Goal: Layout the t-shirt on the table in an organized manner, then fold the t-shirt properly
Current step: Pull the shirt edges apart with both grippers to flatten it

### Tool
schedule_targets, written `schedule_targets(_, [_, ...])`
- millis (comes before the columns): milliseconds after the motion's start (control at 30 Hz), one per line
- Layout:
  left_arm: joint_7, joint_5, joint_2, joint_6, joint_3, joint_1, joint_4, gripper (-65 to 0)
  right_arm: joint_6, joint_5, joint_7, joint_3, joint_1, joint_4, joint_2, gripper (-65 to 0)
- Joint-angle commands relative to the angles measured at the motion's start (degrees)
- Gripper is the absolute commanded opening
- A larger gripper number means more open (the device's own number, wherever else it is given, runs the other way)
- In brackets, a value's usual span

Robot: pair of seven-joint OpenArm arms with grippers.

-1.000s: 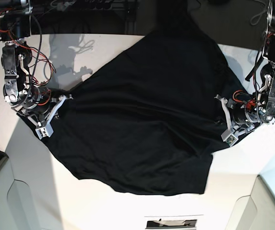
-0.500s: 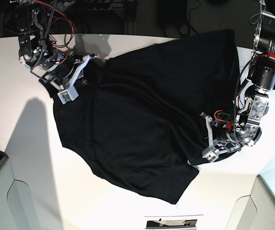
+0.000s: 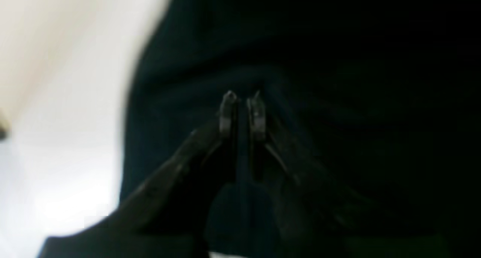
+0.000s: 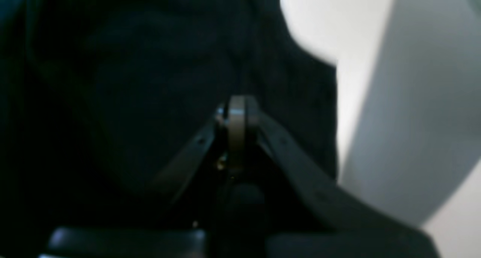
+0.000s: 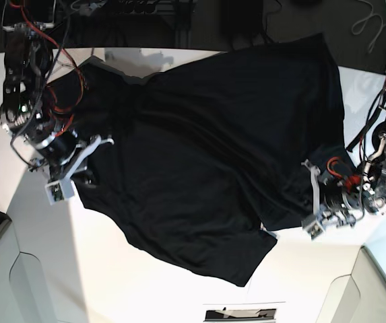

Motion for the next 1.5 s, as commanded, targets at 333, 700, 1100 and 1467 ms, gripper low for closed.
schedule_targets(333, [-4.7,3.56,0.66,1.6,-0.72,1.4,-12.59,-59.0,-0.24,-4.85,8.87,0.26,15.39,-30.67,-3.63,-65.0])
schedule_targets(700, [-12.22,9.38,0.98,1.29,-0.72,1.01,-20.39,-59.0,0.35,-6.1,7.93,0.26,14.47,-35.52,3.3,-65.0])
schedule_targets(1100, [-12.52,17.09,13.29,0.7,-0.7,-5.16,-19.65,-59.1,0.17,-3.48,5.49,3.56,6.29,-32.26,7.48,-65.0])
schedule_targets(1467, [-14.36,22.95,13.77,3.34,-0.66,-6.32,-20.68,-59.1,0.17,-2.03,3.8,11.61,-5.29,-19.32,7.5,-65.0])
